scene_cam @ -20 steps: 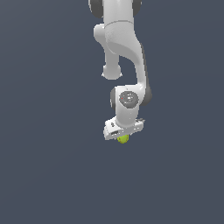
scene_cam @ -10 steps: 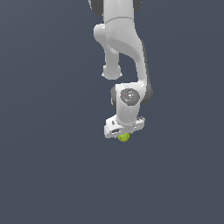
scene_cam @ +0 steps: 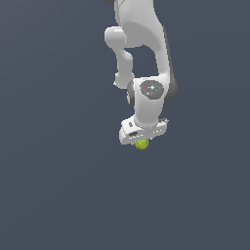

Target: Pick up the object and move it to a goal position.

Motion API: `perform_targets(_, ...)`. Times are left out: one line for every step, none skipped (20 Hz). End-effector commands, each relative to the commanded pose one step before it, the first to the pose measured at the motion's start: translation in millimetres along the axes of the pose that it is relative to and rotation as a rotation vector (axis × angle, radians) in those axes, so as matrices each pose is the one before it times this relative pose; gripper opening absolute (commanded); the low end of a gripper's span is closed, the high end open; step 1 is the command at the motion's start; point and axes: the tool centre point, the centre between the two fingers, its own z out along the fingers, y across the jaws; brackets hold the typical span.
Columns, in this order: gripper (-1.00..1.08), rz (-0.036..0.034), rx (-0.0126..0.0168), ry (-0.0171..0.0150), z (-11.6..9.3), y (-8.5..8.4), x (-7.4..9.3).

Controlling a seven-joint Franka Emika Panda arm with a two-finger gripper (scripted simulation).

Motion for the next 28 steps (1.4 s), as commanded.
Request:
perform_targets(-1.00, -0.00046, -0.00076, 0.00265, -22.58, -7.65, -4.62)
perform_targets(-1.00, -0.00023, -0.00042, -0.00009, -9.70, -3.59, -2.32)
perform_targets(-1.00, 0.00000, 0.00000, 0.00000, -10.05, -3.51, -2.42)
perform_targets(-1.00, 0.00000, 0.00000, 0.00000, -10.21, -3.56, -2.45)
perform_targets(-1.00, 0.00000, 0.00000, 0.00000, -10.38, -3.62, -2.47)
perform_targets(-1.00, 0.00000, 0.00000, 0.00000, -10.56, -3.68, -2.50)
perform_targets(-1.00, 0.00000, 0.00000, 0.00000, -10.77, -3.75, -2.53)
perform_targets(-1.00, -0.00045, -0.00052, -0.00011, -10.97, -4.19, -2.51)
perform_targets(-1.00, 0.00000, 0.00000, 0.00000, -11.26, -3.92, -2.61)
perform_targets(-1.00, 0.00000, 0.00000, 0.00000, -11.53, -4.01, -2.65)
perform_targets(-1.00, 0.00000, 0.00000, 0.00000, -11.58, -4.03, -2.64)
perform_targets(-1.00, 0.00000, 0.00000, 0.00000, -11.57, -4.02, -2.61)
perform_targets(-1.00, 0.00000, 0.00000, 0.00000, -11.56, -4.02, -2.58)
perform_targets(-1.00, -0.00047, 0.00012, 0.00000, -11.53, -4.25, -2.53)
perform_targets(-1.00, 0.00000, 0.00000, 0.00000, -11.54, -4.01, -2.52)
perform_targets(-1.00, 0.00000, 0.00000, 0.00000, -11.50, -3.99, -2.49)
perform_targets(-1.00, 0.00000, 0.00000, 0.00000, -11.29, -3.92, -2.41)
perform_targets(-1.00, 0.00000, 0.00000, 0.00000, -11.04, -3.83, -2.32)
perform_targets(-1.00, 0.00000, 0.00000, 0.00000, -10.79, -3.74, -2.23)
perform_targets(-1.00, 0.00000, 0.00000, 0.00000, -10.52, -3.65, -2.13)
perform_targets(-1.00, -0.00019, 0.00044, 0.00009, -10.25, -3.50, -2.06)
perform_targets(-1.00, 0.00000, 0.00000, 0.00000, -9.85, -3.41, -1.93)
perform_targets(-1.00, 0.00000, 0.00000, 0.00000, -9.42, -3.26, -1.81)
perform_targets(-1.00, 0.00000, 0.00000, 0.00000, -8.94, -3.10, -1.69)
perform_targets(-1.00, 0.00001, 0.00067, 0.00017, -8.53, -2.67, -1.60)
perform_targets(-1.00, 0.00000, 0.00000, 0.00000, -7.89, -2.74, -1.37)
perform_targets(-1.00, 0.00000, 0.00000, 0.00000, -7.31, -2.54, -1.20)
perform_targets(-1.00, 0.00000, 0.00000, 0.00000, -6.74, -2.35, -1.06)
